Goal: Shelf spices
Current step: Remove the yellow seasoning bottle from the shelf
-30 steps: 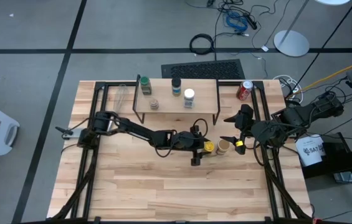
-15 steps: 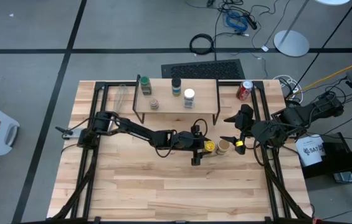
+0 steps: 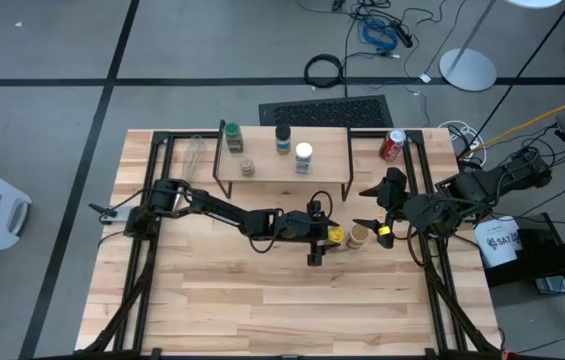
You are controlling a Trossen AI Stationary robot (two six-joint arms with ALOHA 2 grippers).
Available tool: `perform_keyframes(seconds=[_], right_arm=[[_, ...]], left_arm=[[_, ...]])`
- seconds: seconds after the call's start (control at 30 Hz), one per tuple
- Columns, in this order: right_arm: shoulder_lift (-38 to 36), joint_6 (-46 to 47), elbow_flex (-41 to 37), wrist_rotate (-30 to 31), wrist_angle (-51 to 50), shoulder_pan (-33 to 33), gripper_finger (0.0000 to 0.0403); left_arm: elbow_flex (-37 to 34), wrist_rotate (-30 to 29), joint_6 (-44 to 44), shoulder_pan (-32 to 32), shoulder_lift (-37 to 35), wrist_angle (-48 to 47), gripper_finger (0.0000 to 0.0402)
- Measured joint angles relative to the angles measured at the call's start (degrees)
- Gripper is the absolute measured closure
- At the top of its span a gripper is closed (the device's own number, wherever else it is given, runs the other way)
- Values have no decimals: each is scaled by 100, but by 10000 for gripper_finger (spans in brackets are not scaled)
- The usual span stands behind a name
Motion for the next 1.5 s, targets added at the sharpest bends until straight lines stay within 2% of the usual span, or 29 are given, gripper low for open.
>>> perform_keyframes(seconds=[0.73, 0.97, 1.2, 1.33, 1.5], right_arm=[[2, 32, 0, -31, -66, 1, 74], [2, 103, -2, -46, -194, 1, 74], [6, 206, -4, -48, -227, 8, 74], [65, 302, -4, -46, -227, 8, 74], [200, 348, -4, -46, -202, 8, 74]], left_arm=[[11, -55, 16, -39, -170, -9, 127], [11, -158, -32, -98, -863, -1508, 127], [7, -24, -615, -90, -1841, -3043, 128], [-86, 309, -745, -137, -1859, -3497, 139], [-166, 479, -606, -188, -1395, -3470, 176]])
